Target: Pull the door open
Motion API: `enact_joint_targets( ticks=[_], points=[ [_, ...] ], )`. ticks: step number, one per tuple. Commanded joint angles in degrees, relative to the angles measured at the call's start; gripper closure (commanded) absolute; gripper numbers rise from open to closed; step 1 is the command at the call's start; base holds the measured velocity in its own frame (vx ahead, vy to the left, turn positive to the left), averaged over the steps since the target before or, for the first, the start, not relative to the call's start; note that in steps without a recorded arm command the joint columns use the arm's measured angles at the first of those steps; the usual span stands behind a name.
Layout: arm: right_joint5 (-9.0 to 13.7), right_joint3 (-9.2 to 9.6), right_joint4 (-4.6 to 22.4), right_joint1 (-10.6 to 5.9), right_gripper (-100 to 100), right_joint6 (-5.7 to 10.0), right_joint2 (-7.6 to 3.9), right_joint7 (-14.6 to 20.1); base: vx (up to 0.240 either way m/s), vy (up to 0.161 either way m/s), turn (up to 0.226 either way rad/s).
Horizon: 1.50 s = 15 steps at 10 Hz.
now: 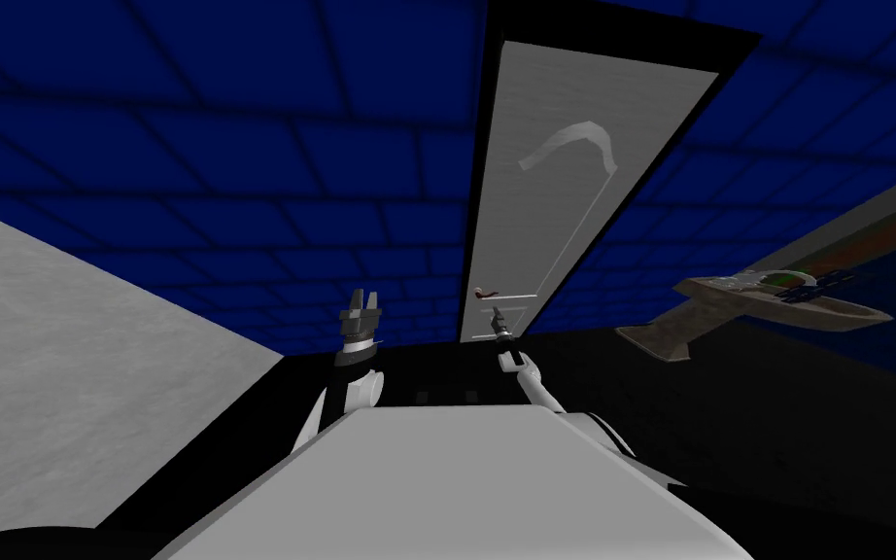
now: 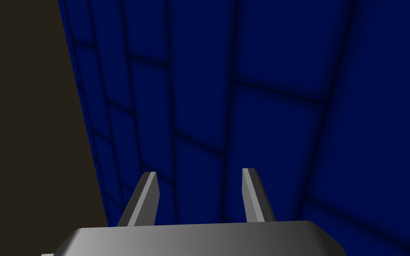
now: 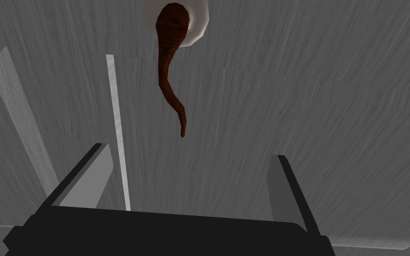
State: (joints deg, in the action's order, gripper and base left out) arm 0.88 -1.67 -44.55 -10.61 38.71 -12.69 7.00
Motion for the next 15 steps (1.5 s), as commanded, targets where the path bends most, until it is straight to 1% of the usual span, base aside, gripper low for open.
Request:
enact_joint_targets(
  ticks=[1, 7, 8, 9, 10, 11, 12, 13, 14, 15],
  points=[
    [-0.1, 0.02, 2.2, -0.97, -100, 0.27, -0.29, 0.1, 0.035, -0.068, 0.126],
    [-0.3, 0.07, 9.1, -4.16, -100, 1.27, -1.16, 0.4, 0.029, -0.06, 0.109],
    [-0.3, 0.1, 8.0, -3.61, -100, 1.0, -1.13, 0.4, 0.01, -0.028, 0.014],
    [0.1, -0.39, 8.7, -2.95, -100, 1.8, -2.41, 1.4, 0.132, 0.041, 0.152],
    [0.2, -0.58, 8.9, -2.69, -100, 2.1, -2.88, 1.7, 0.186, 0.046, 0.115],
    [0.5, -1.0, 9.3, -2.07, -100, 2.78, -3.96, 2.5, 0.176, 0.076, 0.156],
    [0.5, -1.0, 9.3, -2.07, -100, 2.78, -3.96, 2.5, 0.132, 0.054, 0.055],
    [1.1, -1.71, 10.1, -1.04, -100, 3.94, -5.77, 3.8, 0.154, 0.072, 0.181],
    [1.1, -1.71, 9.2, -1.04, -100, 3.94, -5.77, 3.8, 0.139, 0.035, 0.099],
    [1.1, -1.71, 9.6, -1.04, -100, 3.94, -5.77, 3.8, 0.055, 0.001, -0.006]
  ],
)
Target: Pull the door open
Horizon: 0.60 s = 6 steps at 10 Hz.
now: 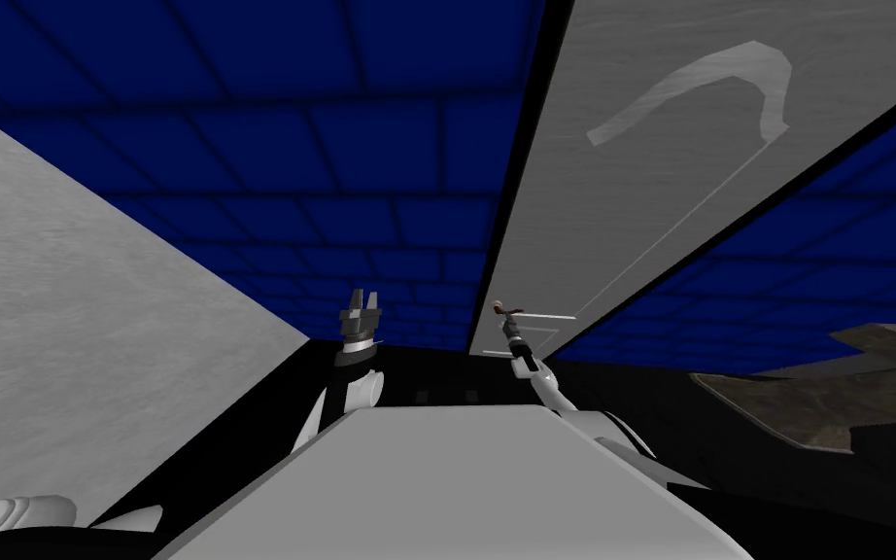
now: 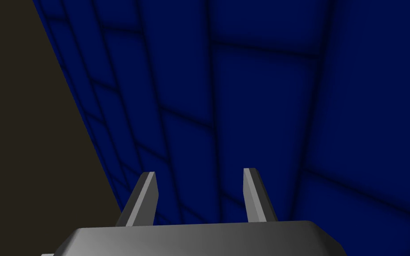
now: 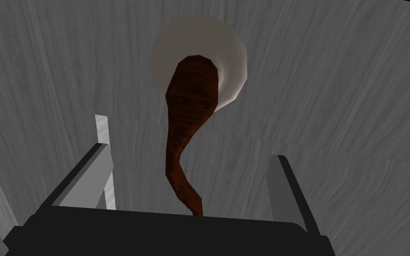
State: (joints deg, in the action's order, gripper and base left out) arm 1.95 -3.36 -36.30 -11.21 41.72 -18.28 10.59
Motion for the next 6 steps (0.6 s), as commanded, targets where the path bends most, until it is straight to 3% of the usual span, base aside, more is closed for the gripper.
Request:
enact_joint_targets(
  ticks=[1, 2, 3, 4, 5, 6],
  points=[
    [0.0, -0.02, 1.9, -0.44, -100, 0.93, -0.19, 0.2, 0.001, -0.002, -0.017],
    [0.6, -0.73, 2.6, 0.58, -100, 2.08, -1.99, 1.4, 0.073, 0.018, 0.186],
    [0.6, -0.73, 2.6, 0.58, -100, 2.08, -1.99, 1.4, 0.105, 0.019, 0.116],
    [0.9, -1.14, 3.1, 1.19, -100, 2.76, -3.05, 2.2, 0.126, 0.037, 0.119],
    [0.9, -1.14, 3.1, 1.19, -100, 2.76, -3.05, 2.2, 0.116, 0.019, 0.037],
    [1.3, -1.6, 3.6, 1.84, -100, 3.5, -4.2, 3.0, 0.157, 0.011, 0.136]
  ],
)
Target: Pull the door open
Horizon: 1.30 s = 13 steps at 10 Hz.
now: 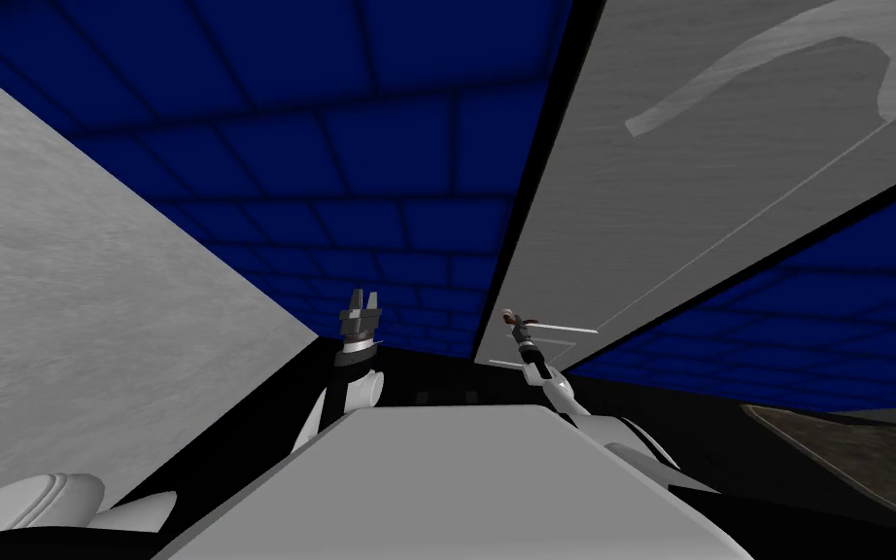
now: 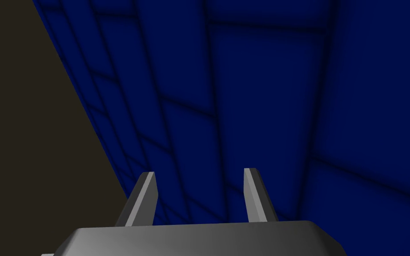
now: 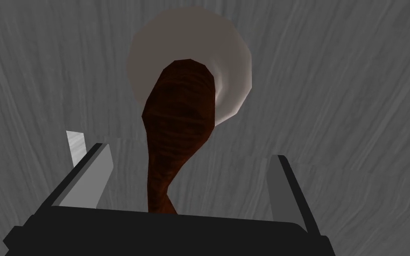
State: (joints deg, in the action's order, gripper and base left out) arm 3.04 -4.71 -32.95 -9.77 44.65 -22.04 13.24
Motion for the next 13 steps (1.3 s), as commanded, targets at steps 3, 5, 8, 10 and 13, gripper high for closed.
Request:
enact_joint_targets(
  ticks=[3, 5, 8, 10, 13],
  points=[
    [0.2, -0.24, 0.7, 0.16, 100, 0.75, -0.61, 0.5, 0.085, 0.007, 0.03],
    [0.2, -0.24, 0.7, 0.16, 100, 0.75, -0.61, 0.5, -0.026, -0.004, 0.002],
    [0.2, -0.24, 0.7, 0.16, 100, 0.75, -0.61, 0.5, -0.008, -0.001, 0.001],
    [-0.4, 0.78, 0.7, 0.6, 100, 1.45, -1.16, 1.7, -0.134, -0.04, 0.072],
    [-1.4, 2.58, 0.4, 1.34, 100, 2.9, -2.37, 3.8, -0.194, -0.065, 0.092]
  ],
)
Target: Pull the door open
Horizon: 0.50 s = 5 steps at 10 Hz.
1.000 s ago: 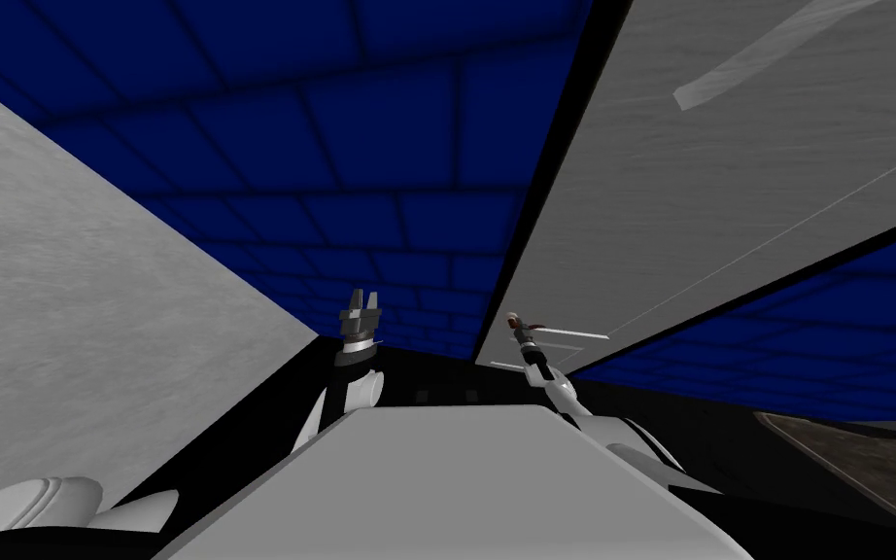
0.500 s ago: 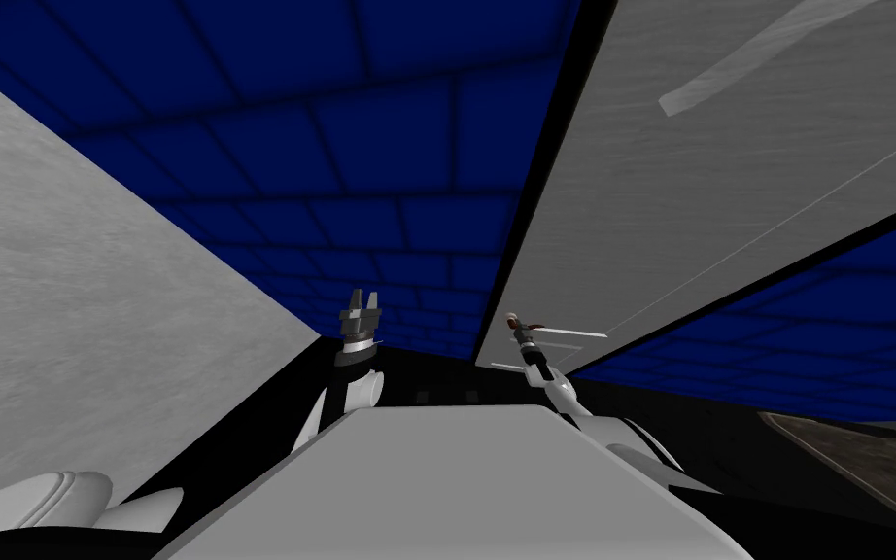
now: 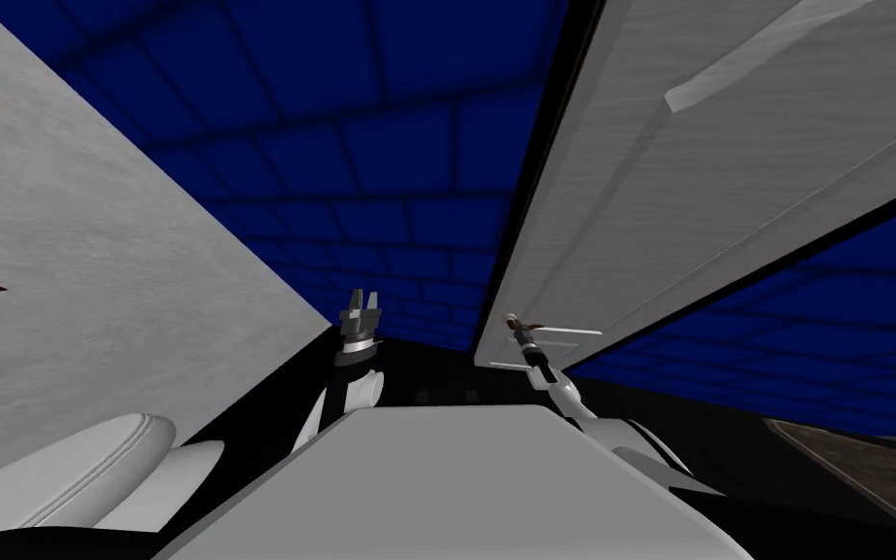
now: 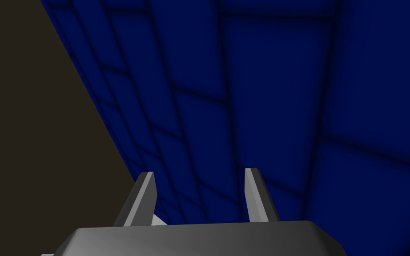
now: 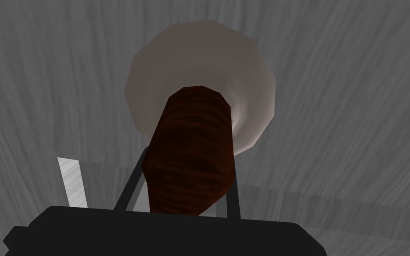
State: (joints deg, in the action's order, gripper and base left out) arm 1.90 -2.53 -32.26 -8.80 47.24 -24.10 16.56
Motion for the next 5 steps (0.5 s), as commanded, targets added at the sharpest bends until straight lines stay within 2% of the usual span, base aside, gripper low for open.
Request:
enact_joint_targets(
  ticks=[1, 5],
  points=[
    [-0.6, 1.07, -0.4, 0.64, 100, 0.84, -0.75, 1.3, -0.211, -0.072, 0.107],
    [-1.9, 3.38, -0.7, 1.6, 100, 2.7, -2.3, 4.0, -0.202, -0.08, 0.091]
  ],
)
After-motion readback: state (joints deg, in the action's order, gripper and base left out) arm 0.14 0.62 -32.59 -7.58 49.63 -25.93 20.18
